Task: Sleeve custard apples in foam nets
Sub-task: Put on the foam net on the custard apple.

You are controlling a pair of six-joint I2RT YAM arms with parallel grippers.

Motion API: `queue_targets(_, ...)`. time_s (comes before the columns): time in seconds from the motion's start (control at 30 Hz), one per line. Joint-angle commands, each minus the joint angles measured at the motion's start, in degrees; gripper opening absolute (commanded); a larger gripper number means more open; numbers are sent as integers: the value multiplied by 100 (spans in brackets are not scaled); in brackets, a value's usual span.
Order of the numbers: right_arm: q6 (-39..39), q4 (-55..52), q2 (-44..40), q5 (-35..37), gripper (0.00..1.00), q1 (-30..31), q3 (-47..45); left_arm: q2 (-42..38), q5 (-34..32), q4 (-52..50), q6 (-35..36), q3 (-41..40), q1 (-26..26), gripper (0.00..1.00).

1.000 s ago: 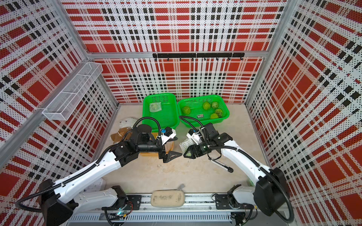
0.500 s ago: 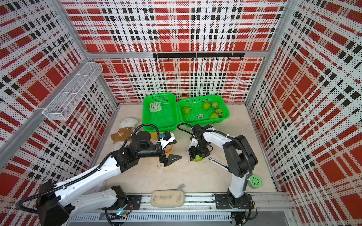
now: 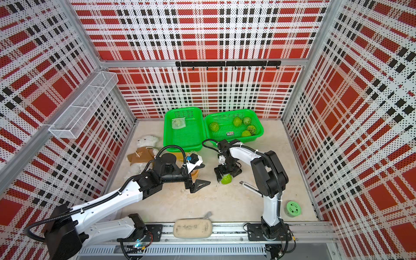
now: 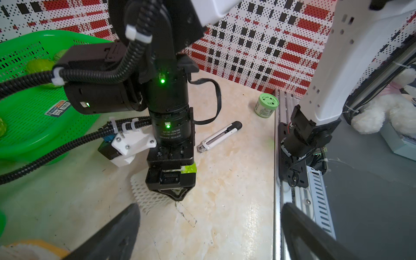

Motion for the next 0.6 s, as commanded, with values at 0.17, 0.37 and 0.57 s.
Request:
queue_targets(0.17,41,322,-961,-232,100,-40,-160,349,27,252,-214,61,-32,100)
queue_targets(0.37,648,691,-1947,245,100,-316,-961,955,-331,224,-293,200,-429,97)
queue_targets(0.57,1247,735,-2997,900,96,-345,-1788,1920,-1256,-12,-478,728,-888,84)
